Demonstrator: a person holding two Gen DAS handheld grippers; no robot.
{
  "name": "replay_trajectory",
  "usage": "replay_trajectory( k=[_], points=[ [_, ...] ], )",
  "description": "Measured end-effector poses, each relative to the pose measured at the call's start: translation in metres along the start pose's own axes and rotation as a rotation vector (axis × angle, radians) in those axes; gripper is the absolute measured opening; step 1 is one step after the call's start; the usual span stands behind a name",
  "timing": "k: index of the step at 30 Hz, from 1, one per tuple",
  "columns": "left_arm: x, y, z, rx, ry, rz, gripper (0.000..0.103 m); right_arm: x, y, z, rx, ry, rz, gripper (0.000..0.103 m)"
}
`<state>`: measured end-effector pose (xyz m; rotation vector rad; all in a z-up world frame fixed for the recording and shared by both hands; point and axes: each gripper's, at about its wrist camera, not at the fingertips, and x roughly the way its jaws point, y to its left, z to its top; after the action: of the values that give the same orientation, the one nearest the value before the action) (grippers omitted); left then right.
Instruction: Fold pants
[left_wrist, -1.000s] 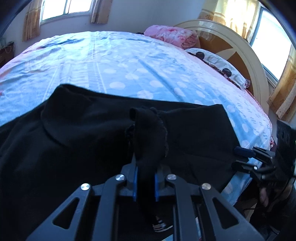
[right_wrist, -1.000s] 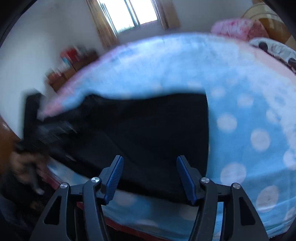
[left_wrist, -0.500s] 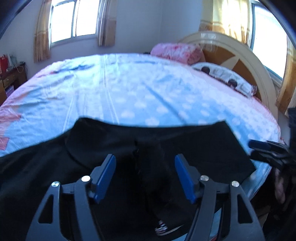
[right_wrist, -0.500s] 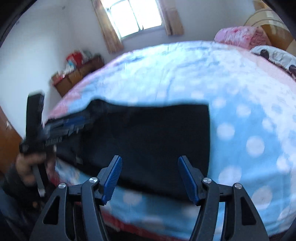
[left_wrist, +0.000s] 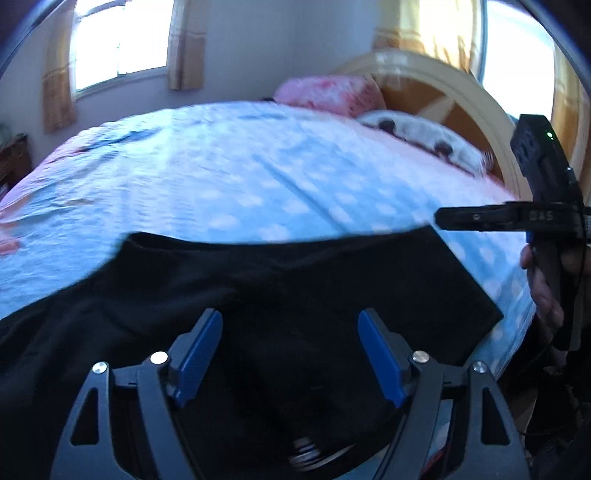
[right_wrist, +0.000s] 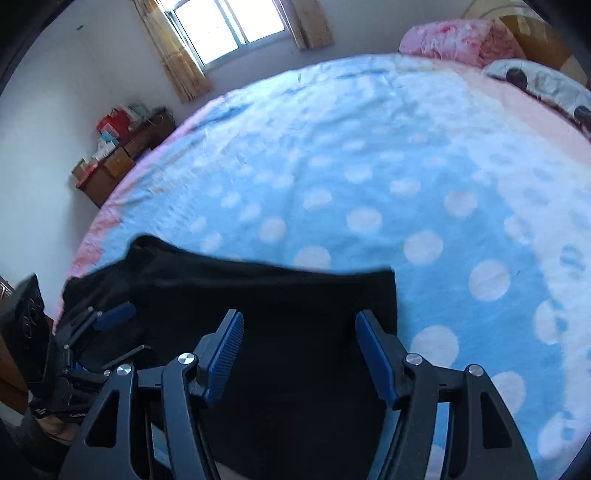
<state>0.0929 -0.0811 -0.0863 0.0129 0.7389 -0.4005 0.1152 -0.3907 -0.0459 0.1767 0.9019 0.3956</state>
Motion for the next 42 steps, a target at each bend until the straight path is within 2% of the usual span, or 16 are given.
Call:
replay_trajectory(
  k=[2,5,8,11,14,17,20,22,26,30,34,39,42],
  points=[
    [-0.008,0.019,0.000,-0.019,-0.002,0.071,0.089,0.003,0.019,0.015,-0.019,0.008,0.086,0.065],
    [-0.017,0.052,-0.003,-0.077,-0.001,0.156,0.089,0.029,0.057,0.042,-0.025,0.053,0.245,0.065],
    [-0.011,0.073,-0.010,-0.113,0.049,0.173,0.089,0.067,0.100,0.063,-0.048,0.119,0.367,0.065],
    [-0.002,0.087,-0.020,-0.144,0.086,0.181,0.089,0.116,0.134,0.078,-0.036,0.201,0.435,0.065],
    [0.007,0.095,-0.025,-0.165,0.103,0.162,0.089,0.161,0.156,0.087,-0.035,0.265,0.430,0.065],
    [0.012,0.098,-0.027,-0.160,0.116,0.155,0.090,0.199,0.159,0.090,0.012,0.358,0.448,0.065],
    [0.015,0.096,-0.027,-0.152,0.115,0.135,0.097,0.226,0.155,0.090,0.050,0.418,0.437,0.065],
    [0.017,0.095,-0.025,-0.147,0.113,0.130,0.101,0.238,0.152,0.090,0.085,0.436,0.460,0.065],
    [0.021,0.091,-0.026,-0.127,0.113,0.144,0.103,0.246,0.146,0.097,0.176,0.451,0.544,0.065],
    [0.022,0.089,-0.026,-0.124,0.113,0.151,0.103,0.258,0.146,0.099,0.233,0.477,0.580,0.065],
    [0.021,0.088,-0.028,-0.123,0.111,0.147,0.103,0.253,0.145,0.097,0.218,0.489,0.594,0.065],
    [0.018,0.088,-0.029,-0.120,0.107,0.153,0.103,0.235,0.125,0.097,0.235,0.459,0.580,0.065],
    [0.019,0.086,-0.030,-0.116,0.108,0.161,0.103,0.236,0.129,0.098,0.226,0.475,0.589,0.065]
  ],
)
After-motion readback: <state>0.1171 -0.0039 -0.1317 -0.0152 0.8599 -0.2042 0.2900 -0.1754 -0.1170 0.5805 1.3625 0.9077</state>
